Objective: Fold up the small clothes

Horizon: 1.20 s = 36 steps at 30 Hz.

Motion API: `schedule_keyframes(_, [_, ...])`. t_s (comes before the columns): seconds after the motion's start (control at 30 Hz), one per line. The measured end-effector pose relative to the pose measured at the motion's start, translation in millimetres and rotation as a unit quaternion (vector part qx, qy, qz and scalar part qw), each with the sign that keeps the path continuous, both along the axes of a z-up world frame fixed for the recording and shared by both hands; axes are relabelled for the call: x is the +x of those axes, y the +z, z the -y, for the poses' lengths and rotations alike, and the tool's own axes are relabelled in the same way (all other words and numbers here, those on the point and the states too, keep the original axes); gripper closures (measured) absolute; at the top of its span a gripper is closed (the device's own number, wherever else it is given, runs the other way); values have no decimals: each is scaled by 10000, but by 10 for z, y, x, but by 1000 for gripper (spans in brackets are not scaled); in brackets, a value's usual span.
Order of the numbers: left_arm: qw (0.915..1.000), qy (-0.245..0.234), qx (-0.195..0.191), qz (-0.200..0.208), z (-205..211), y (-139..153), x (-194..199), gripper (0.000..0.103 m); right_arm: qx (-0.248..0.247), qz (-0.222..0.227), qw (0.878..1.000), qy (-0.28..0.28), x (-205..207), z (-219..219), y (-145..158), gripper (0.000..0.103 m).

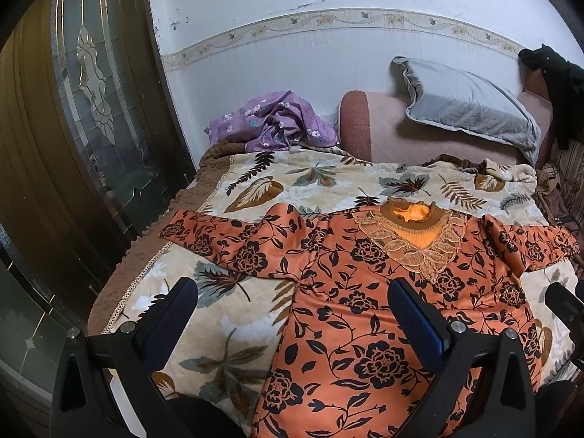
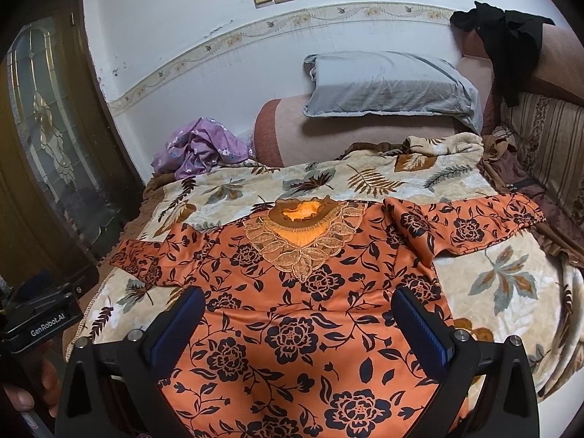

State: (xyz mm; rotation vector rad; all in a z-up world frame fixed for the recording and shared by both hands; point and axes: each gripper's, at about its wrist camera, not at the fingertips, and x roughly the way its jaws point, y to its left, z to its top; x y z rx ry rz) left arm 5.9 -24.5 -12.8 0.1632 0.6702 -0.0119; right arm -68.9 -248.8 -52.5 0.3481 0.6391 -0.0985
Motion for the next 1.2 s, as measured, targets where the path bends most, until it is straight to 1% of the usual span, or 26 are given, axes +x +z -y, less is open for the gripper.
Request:
schedule_keyframes(0.37, [10000, 4, 52, -57, 42, -53, 43, 0, 3, -27, 10000, -5, 35, 35, -41, 0])
schedule_keyframes(0.57, [9998, -17, 82, -171, 100, -145, 174, 0, 61, -67, 10000, -31, 145, 166, -104, 0])
schedule_keyframes(0.63, [9990, -125, -42, -428, 146, -260, 297, 0, 250, -70, 9997, -37, 179, 310, -159, 0])
schedule_keyframes(0.7, [9967, -187, -130, -774, 205, -462, 444, 0, 539, -71, 9984, -171, 223, 600, -276, 0])
schedule_keyframes(0.77, [9935, -232, -7, -1117, 318, -749, 602, 0, 865, -45, 9954, -399, 262, 1008, -430, 0])
schedule_keyframes(0.8, [9900, -246, 119, -1384, 407, -963, 700, 0, 1126, 1, 9920, -572, 280, 1333, -556, 0])
schedule_keyframes(0.83, [9864, -270, 211, -1607, 466, -1136, 777, 0, 1293, 26, 9889, -737, 286, 1557, -643, 0])
schedule_keyframes(0.9, [9775, -278, 492, -2032, 606, -1545, 923, 0, 1766, 53, 9754, -1317, 265, 2242, -934, 0])
schedule_keyframes(0.93, [9729, -239, 662, -2203, 667, -1717, 969, 0, 1980, 90, 9693, -1455, 253, 2493, -1046, 0])
schedule_keyframes(0.97, [9680, -232, 799, -2369, 723, -1887, 1003, 0, 2366, 168, 9574, -1645, 233, 2879, -1229, 0])
schedule_keyframes(1.0, [9653, -246, 870, -2450, 763, -2015, 996, 0, 2658, 216, 9470, -1792, 217, 3128, -1353, 0])
schedule_keyframes(1.03, [9629, -253, 938, -2518, 799, -2114, 997, 0, 3087, 321, 9276, -2077, 177, 3471, -1534, 0])
schedule_keyframes(1.07, [9645, -247, 943, -2456, 814, -2151, 986, 0, 3337, 424, 9131, -2303, 145, 3698, -1645, 0])
schedule_keyframes(1.1, [9687, -245, 884, -2305, 812, -2149, 965, 0, 3560, 598, 8975, -2535, 110, 3957, -1768, 1])
schedule_keyframes(1.13, [9707, -259, 834, -2239, 805, -2154, 949, 0, 3654, 716, 8892, -2658, 100, 4136, -1843, 3])
schedule_keyframes(1.17, [9712, -280, 777, -2237, 788, -2177, 948, 0, 3734, 847, 8803, -2801, 106, 4365, -1940, 11])
schedule_keyframes(1.2, [9725, -279, 585, -2237, 732, -2199, 942, 0, 3823, 923, 8733, -2875, 131, 4522, -2019, 21])
